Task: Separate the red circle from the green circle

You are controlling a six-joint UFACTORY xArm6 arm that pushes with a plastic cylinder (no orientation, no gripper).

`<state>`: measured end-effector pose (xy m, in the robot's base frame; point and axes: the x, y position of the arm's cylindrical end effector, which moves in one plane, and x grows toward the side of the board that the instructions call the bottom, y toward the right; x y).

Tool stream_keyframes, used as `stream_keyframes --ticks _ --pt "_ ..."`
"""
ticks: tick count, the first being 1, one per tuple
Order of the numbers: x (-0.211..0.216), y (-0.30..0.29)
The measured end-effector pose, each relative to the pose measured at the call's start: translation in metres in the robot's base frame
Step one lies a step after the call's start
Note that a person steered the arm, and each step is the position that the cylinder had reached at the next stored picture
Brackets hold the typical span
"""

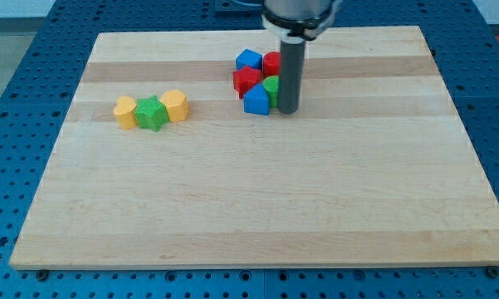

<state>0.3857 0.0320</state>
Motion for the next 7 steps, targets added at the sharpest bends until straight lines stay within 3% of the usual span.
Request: stream_keyframes --ticks 2,5,6,7 --pt "0.041 -0.004" --pt "0.000 -0.045" --pt "0.024 -0.044" --pt "0.035 -0.007"
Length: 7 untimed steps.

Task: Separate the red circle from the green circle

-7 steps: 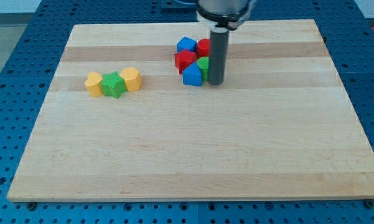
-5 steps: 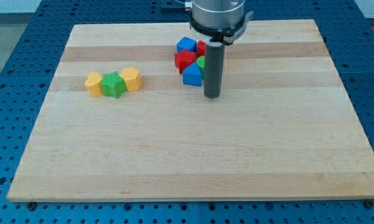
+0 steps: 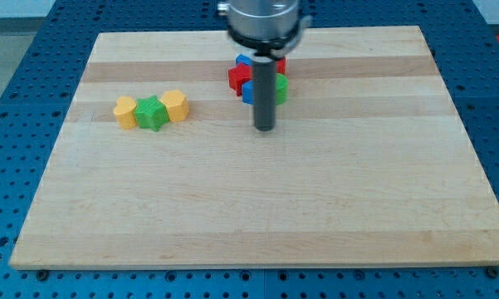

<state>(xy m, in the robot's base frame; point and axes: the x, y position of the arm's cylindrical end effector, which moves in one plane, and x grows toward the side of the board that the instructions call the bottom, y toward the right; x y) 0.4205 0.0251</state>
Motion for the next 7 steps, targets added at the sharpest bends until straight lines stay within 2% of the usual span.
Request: stream_keyframes --ticks 1,2,3,4,7 --pt "-0.024 0.045" --pt "-0.067 0.069" --pt "-0.094 0.069" --pt "-0.108 0.060" --pt "-0.095 0.031"
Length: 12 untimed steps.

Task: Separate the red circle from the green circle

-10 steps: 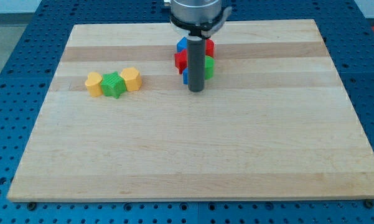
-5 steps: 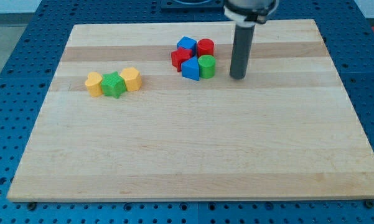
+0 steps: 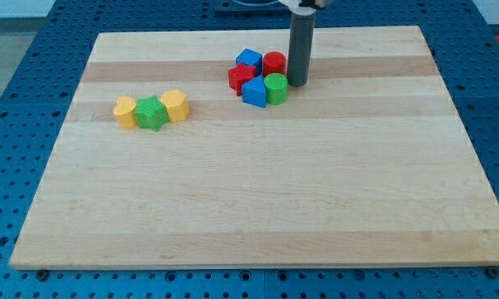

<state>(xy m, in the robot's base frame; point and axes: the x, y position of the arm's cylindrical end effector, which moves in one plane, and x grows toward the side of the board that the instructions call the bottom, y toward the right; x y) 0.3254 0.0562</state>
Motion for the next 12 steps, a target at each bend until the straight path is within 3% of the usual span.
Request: stream_keyframes --ticks 2,9,11,12 --pt "-0.017 -0.013" --pt "0.008 -0.013" --pt "-0.015 -0.018" --pt "-0.003 -0.018"
